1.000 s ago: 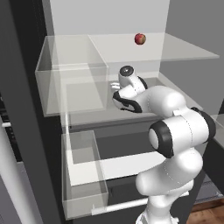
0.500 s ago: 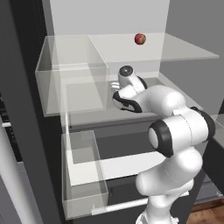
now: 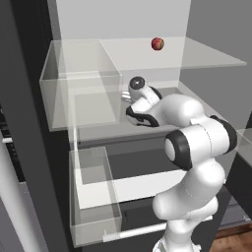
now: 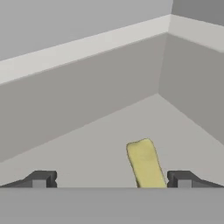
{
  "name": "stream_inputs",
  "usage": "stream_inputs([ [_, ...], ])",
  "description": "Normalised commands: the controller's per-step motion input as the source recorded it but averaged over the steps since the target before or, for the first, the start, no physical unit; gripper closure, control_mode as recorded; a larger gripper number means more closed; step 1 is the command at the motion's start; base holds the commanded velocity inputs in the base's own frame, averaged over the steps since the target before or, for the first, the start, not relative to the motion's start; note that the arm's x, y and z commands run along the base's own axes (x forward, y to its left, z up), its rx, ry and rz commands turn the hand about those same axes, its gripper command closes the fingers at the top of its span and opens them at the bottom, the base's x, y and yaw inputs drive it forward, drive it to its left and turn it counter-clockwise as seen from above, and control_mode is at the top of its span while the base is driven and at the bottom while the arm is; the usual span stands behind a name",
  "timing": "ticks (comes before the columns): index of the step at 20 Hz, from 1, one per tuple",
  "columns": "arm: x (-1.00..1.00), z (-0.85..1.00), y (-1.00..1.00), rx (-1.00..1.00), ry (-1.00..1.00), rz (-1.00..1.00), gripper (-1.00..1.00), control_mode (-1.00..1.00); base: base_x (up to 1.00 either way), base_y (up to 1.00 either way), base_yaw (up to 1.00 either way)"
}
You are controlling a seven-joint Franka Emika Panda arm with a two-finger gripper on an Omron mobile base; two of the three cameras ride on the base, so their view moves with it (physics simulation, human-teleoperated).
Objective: Retrieve the butter from the fridge and place it on a plate on the dining table. Then retrieve the butter knife by the fridge and place it near the plate.
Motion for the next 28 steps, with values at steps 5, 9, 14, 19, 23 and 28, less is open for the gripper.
stream_inputs([
  [5,0.01,0.0,0.0,0.0,-0.02,-0.01,-1.0,-1.0,0.0,0.0,0.0],
  [9,-0.05,0.0,0.0,0.0,0.0,-0.02,-1.0,-1.0,0.0,0.0,0.0],
  [14,-0.14,0.11,0.0,0.0,0.04,-0.01,-1.0,-1.0,0.0,0.0,0.0],
  [19,0.0,0.2,0.0,0.0,0.04,0.0,-1.0,-1.0,0.0,0.0,0.0],
  [23,0.0,0.13,-0.02,0.0,0.0,0.0,-1.0,-1.0,0.0,0.0,0.0],
  [28,-0.06,0.02,0.0,0.0,0.0,0.0,-1.0,-1.0,0.0,0.0,0.0],
])
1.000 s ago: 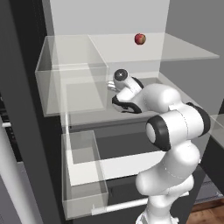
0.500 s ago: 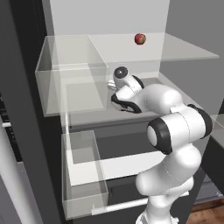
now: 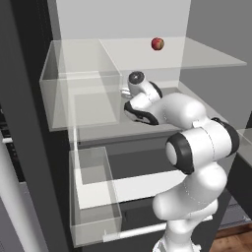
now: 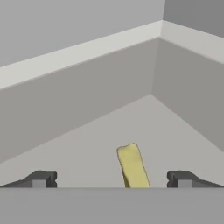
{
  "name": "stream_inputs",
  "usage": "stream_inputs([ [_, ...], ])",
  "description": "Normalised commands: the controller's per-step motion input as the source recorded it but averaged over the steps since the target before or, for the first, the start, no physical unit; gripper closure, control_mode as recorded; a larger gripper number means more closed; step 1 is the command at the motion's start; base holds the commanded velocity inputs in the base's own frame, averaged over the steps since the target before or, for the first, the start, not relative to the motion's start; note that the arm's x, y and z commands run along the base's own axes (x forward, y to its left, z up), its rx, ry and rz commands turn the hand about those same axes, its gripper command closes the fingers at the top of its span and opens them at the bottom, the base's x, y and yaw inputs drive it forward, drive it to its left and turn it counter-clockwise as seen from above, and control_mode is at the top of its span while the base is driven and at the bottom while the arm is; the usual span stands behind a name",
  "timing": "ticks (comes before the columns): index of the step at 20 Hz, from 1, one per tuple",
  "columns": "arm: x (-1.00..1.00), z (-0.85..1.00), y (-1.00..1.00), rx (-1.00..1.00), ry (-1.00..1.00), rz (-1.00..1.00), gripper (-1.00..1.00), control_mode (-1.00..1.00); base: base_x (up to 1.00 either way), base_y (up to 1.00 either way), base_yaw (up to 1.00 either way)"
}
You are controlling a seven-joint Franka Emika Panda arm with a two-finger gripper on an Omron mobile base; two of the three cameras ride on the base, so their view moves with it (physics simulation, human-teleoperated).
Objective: Retrieve the butter from the fridge and place it on a plate on the dining table. Then retrieve the butter knife by the fridge and place it near the plate.
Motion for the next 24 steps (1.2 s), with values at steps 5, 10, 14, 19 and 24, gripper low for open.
stream_inputs([
  [5,-0.28,0.0,-0.03,0.0,0.0,0.0,-1.0,-1.0,0.0,0.0,0.0],
  [10,-0.21,-0.02,-0.12,0.0,-0.01,0.0,-1.0,-1.0,0.0,0.0,0.0],
  [14,-0.18,0.0,-0.18,0.0,0.0,0.0,-1.0,-1.0,0.0,0.0,0.0],
  [19,0.0,-0.14,-0.02,0.0,0.0,0.0,-1.0,-1.0,0.0,0.0,0.0],
  [24,0.01,-0.03,0.0,0.0,0.0,0.02,-1.0,-1.0,0.0,0.0,0.0],
])
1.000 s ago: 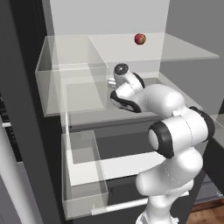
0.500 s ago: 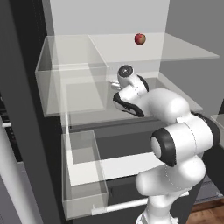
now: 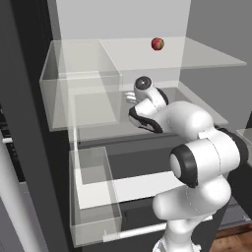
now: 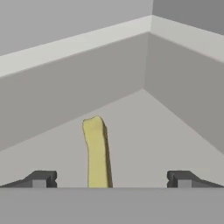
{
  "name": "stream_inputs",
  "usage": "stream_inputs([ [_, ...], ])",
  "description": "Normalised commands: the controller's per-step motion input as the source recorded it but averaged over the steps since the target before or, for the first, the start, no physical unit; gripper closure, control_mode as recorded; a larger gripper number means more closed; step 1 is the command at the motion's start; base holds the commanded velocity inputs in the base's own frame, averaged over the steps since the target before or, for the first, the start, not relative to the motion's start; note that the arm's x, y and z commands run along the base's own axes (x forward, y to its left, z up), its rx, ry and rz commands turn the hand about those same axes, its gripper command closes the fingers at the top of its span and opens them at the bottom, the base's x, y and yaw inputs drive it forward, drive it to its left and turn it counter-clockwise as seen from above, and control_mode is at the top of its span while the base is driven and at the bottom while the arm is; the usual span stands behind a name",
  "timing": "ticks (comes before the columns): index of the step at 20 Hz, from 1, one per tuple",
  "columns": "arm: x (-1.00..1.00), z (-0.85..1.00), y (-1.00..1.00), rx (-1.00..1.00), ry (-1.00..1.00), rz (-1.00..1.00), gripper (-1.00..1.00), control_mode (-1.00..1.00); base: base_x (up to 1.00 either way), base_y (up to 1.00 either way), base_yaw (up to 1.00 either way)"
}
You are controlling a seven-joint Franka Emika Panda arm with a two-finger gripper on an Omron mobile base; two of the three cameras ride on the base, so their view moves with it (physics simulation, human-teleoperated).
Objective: Retrieve the butter from the fridge and place it on a plate on the dining table. Then retrieve the butter knife by the fridge and place it near the plate.
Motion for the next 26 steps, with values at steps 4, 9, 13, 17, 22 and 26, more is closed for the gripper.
stream_inputs([
  [4,0.0,0.0,0.0,0.0,0.0,0.02,-1.0,-1.0,0.0,0.0,0.0],
  [9,0.0,0.0,0.0,0.0,0.0,0.02,-1.0,-1.0,0.0,0.0,0.0],
  [13,0.05,0.0,0.03,0.0,0.0,0.02,-1.0,-1.0,0.0,0.0,0.0],
  [17,0.14,0.0,0.16,0.0,0.0,0.05,-1.0,-1.0,0.0,0.0,0.0],
  [22,0.05,-0.08,0.03,0.0,0.0,0.08,-1.0,-1.0,0.0,0.0,0.0],
  [26,0.0,-0.01,0.0,0.0,0.0,0.05,-1.0,-1.0,0.0,0.0,0.0],
])
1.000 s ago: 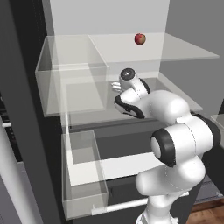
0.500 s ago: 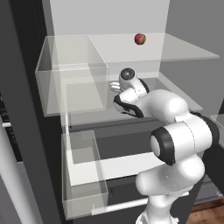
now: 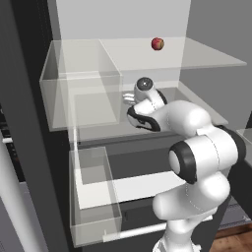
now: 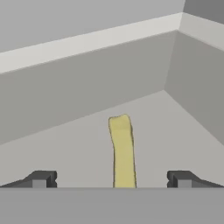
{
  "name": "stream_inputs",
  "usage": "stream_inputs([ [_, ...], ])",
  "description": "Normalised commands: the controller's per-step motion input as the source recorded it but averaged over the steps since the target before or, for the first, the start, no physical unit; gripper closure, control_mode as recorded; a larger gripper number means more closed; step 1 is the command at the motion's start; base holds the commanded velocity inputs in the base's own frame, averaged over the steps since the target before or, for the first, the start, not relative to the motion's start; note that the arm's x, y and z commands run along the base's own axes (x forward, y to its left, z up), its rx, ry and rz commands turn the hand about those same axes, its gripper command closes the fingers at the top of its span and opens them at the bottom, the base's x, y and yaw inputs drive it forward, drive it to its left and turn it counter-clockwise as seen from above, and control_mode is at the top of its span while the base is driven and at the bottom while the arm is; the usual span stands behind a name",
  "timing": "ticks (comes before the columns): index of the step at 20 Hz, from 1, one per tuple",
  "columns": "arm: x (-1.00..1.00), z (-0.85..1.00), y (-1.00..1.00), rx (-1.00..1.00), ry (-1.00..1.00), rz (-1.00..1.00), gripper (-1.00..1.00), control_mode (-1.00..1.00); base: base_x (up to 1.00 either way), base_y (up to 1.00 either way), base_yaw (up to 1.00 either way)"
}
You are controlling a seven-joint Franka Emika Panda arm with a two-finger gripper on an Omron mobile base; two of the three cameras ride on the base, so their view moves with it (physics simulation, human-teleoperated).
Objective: Retrieve the butter from the fridge and place it on a plate on the dining table. Then retrieve the butter knife by the fridge and place it near the plate.
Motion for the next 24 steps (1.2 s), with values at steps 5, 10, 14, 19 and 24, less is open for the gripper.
stream_inputs([
  [5,-0.08,0.0,0.0,0.0,0.0,0.0,-1.0,-1.0,0.0,0.0,0.0],
  [10,0.0,-0.17,0.0,0.0,0.0,0.0,-1.0,-1.0,0.0,0.0,0.0],
  [14,0.0,-0.31,0.0,0.0,0.02,0.0,-1.0,-1.0,0.0,0.0,0.0],
  [19,0.0,-0.29,0.0,0.0,0.0,0.0,-1.0,-1.0,0.0,0.0,0.0],
  [24,0.0,-0.16,0.0,0.0,0.02,0.0,-1.0,-1.0,0.0,0.0,0.0],
])
